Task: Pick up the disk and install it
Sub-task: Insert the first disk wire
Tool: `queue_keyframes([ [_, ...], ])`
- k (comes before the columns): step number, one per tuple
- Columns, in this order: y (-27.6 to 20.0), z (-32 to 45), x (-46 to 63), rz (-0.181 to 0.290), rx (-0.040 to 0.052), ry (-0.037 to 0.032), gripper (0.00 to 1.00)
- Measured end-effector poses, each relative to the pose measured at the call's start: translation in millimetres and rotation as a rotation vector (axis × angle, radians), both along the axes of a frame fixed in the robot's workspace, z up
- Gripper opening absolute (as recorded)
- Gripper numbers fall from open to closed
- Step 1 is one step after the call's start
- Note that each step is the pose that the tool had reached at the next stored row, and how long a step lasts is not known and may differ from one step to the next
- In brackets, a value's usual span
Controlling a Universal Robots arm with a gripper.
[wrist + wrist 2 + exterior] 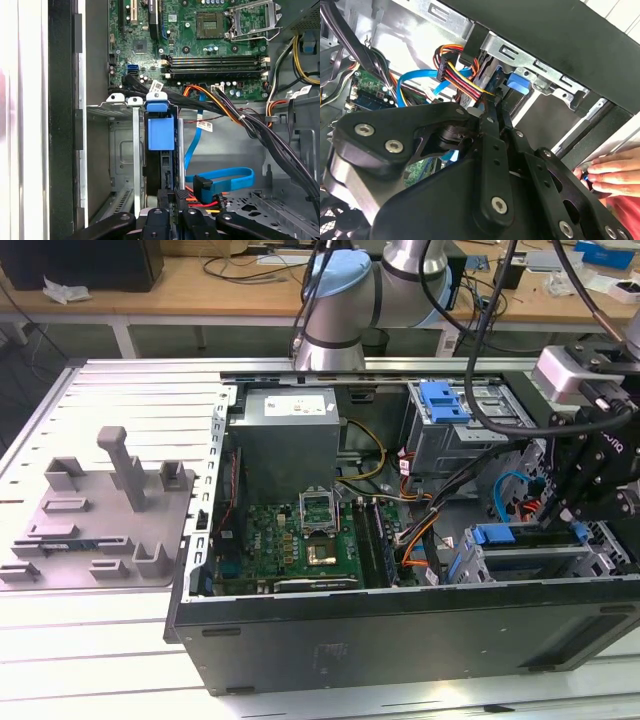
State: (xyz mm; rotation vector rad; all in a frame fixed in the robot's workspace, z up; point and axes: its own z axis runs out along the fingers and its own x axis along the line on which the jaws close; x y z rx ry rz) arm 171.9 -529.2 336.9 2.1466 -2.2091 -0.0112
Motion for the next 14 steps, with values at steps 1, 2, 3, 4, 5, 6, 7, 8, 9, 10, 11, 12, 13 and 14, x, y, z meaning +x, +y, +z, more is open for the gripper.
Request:
queue_keyframes([
  [1, -0.1, -0.3, 0.0, 0.0, 0.0002, 0.0, 0.16],
  [2, -0.1, -0.4, 0.0, 0.0, 0.0005, 0.0001, 0.16],
  [3, -0.1, 2.4, 0.0, -0.001, 0.0017, 0.0002, 0.18],
  [4, -0.1, 5.7, -0.1, -0.001, 0.0009, 0.0002, 0.24],
  [5, -0.1, 9.4, -0.1, -0.001, 0.0005, 0.0001, 0.3],
  [6, -0.1, 15.0, -0.1, -0.001, 0.0006, 0.0001, 0.3],
  [7, -0.1, 19.8, -0.1, 0.0, 0.0006, 0.0, 0.36],
  [8, -0.1, 23.9, -0.1, 0.0, 0.0003, 0.0, 0.36],
  [9, -0.1, 27.8, -0.1, 0.0, 0.0001, 0.0001, 0.36],
  [10, -0.1, 31.3, -0.1, 0.0, 0.0, 0.0001, 0.36],
  [11, -0.1, 37.7, -0.1, 0.0, -0.0007, 0.0, 0.36],
  [12, -0.1, 41.1, -0.1, 0.0, -0.0005, 0.0001, 0.36],
  [13, -0.1, 42.6, -0.1, 0.0, -0.0007, 0.0001, 0.36],
  [14, -0.1, 43.9, -0.1, 0.0, -0.0009, 0.0001, 0.36],
])
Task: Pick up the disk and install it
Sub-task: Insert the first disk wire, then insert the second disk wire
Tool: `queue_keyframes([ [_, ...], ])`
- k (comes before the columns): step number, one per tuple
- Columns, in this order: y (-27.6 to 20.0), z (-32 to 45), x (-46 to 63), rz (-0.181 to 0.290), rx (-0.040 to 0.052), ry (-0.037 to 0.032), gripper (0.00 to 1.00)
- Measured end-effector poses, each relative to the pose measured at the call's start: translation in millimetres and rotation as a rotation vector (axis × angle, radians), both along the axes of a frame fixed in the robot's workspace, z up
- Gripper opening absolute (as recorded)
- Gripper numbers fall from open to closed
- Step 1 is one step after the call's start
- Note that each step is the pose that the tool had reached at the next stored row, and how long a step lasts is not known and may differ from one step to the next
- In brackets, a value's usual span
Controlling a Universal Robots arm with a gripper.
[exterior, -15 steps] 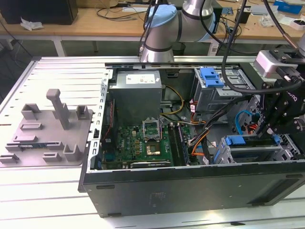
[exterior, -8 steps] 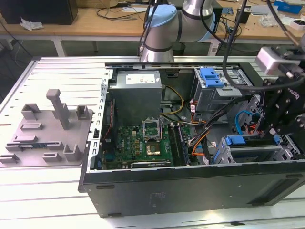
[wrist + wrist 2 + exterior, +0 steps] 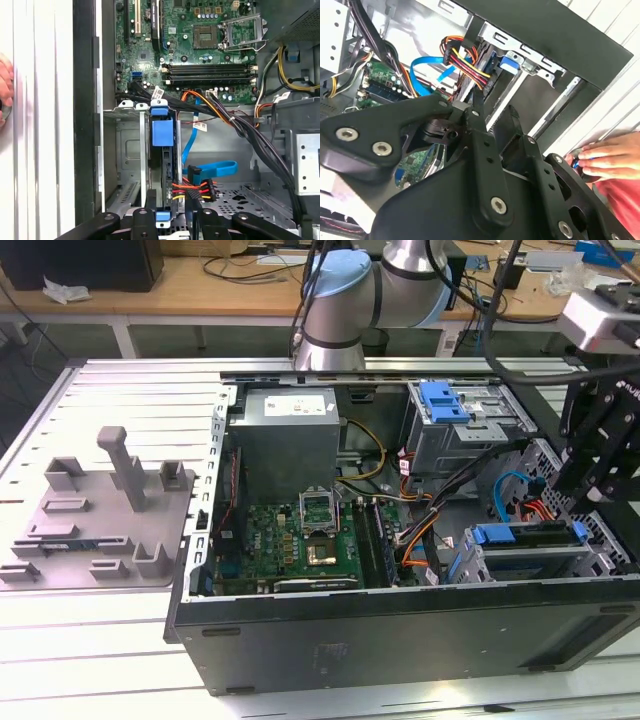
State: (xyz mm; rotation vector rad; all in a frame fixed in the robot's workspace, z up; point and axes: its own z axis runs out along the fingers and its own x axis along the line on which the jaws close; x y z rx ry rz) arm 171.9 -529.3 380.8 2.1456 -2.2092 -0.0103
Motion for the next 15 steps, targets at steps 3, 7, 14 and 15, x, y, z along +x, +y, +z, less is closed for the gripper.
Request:
queue_keyframes([
  [3, 0.0, 1.3, 0.0, 0.0, 0.0001, 0.0, 0.36],
  [7, 0.0, 1.5, 0.0, 0.0, -0.0001, 0.0, 0.36],
  [14, 0.0, 1.5, -0.3, 0.0, -0.0001, 0.0, 0.36],
  [15, 0.0, 1.5, -0.3, 0.0, -0.0001, 0.0, 0.36],
])
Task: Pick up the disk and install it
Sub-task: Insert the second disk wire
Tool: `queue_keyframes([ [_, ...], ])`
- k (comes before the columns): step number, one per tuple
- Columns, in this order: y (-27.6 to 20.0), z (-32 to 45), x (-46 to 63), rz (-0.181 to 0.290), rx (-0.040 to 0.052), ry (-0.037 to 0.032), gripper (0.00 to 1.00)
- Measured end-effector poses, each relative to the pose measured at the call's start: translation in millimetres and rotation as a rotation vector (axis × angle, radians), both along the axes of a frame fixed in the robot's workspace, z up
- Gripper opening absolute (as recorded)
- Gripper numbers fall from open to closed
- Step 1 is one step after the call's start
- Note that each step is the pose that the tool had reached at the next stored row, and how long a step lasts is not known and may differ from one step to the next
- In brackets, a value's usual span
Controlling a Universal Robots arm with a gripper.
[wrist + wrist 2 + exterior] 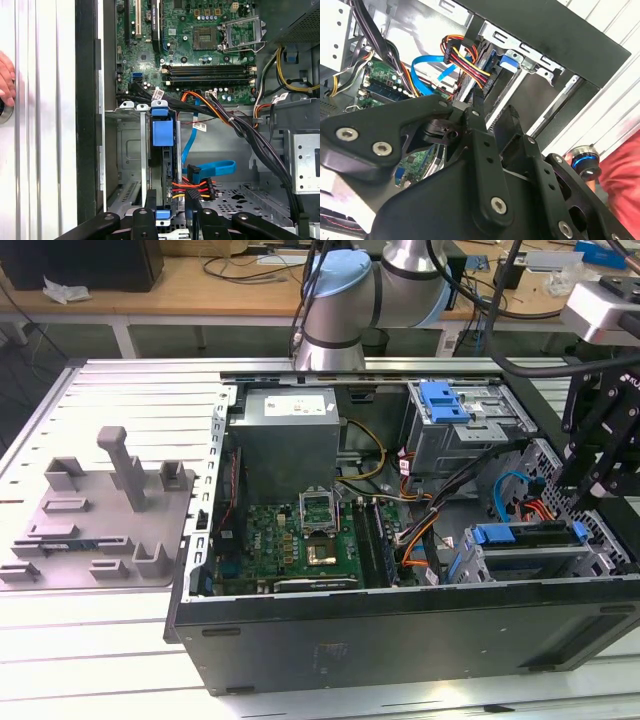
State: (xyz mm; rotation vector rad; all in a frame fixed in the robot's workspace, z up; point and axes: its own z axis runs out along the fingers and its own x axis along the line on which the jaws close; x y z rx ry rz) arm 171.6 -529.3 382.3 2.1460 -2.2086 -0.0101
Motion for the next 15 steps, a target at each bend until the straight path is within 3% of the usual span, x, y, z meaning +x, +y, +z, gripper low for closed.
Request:
queue_keyframes([
  [7, 0.0, 0.0, -0.1, 0.0, 0.0001, 0.0, 0.36],
  [9, 2.6, 0.0, 0.3, 0.0, -0.0068, 0.0001, 0.36],
  [10, 9.9, 0.0, 0.4, 0.0, -0.0344, 0.0001, 0.36],
  [11, 15.8, 0.0, 0.4, 0.0, -0.0728, 0.0002, 0.36],
  [12, 19.2, -0.1, 0.4, 0.0, -0.092, 0.0002, 0.36],
  [13, 22.3, -0.1, 0.4, 0.0, -0.1017, 0.0002, 0.36],
  [15, 35.7, -0.1, 0.4, 0.001, -0.1172, 0.0002, 0.36],
])
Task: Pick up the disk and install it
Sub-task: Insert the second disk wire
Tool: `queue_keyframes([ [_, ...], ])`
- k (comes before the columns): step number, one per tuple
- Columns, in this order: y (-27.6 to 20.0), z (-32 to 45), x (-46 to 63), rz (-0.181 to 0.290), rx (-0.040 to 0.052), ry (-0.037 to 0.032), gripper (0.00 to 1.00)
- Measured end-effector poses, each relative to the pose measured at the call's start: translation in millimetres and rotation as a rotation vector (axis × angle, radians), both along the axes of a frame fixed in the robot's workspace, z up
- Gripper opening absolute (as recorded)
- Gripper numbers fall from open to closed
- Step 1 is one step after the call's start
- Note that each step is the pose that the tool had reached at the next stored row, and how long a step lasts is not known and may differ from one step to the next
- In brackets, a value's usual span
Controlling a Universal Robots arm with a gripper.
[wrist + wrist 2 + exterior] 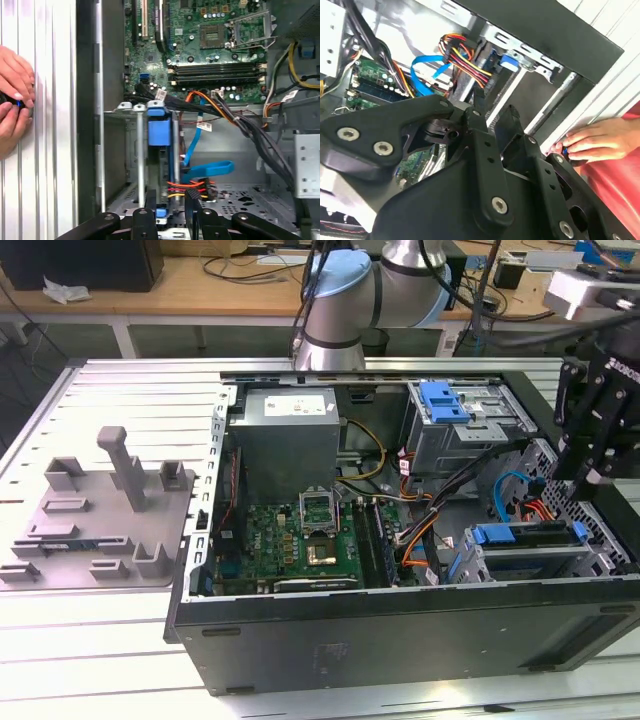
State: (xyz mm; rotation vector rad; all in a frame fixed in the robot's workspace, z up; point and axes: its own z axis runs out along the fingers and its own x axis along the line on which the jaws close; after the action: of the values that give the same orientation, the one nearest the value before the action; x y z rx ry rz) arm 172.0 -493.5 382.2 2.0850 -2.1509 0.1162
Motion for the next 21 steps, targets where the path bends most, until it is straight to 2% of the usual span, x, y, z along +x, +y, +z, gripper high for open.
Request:
queue_keyframes([
  [1, 17.1, -3.6, -1.9, 0.0, -0.04, 0.0001, 0.36],
  [2, 17.1, -8.2, -14.7, 0.0, -0.0581, 0.0001, 0.36],
  [3, 17.1, -10.8, -19.9, -0.004, -0.0581, 0.0001, 0.36],
  [4, 17.1, -11.4, -19.9, -0.01, -0.0581, 0.0004, 0.36],
  [5, 17.1, -12.6, -19.8, -0.017, -0.0581, 0.0005, 0.22],
  [6, 17.1, -13.2, -19.2, -0.023, -0.058, 0.0007, 0.16],
  [10, 17.0, -13.2, -19.1, -0.023, -0.0578, 0.0007, 0.16],
  [12, 14.2, -13.2, -19.0, -0.023, -0.0462, 0.0009, 0.16],
  [13, 10.4, -13.2, -19.1, -0.023, -0.0362, 0.0009, 0.16],
  [18, -5.3, -13.2, -19.0, -0.023, -0.004, 0.0012, 0.16],
  [21, -10.7, -13.2, -19.1, -0.023, 0.0135, 0.0, 0.16],
])
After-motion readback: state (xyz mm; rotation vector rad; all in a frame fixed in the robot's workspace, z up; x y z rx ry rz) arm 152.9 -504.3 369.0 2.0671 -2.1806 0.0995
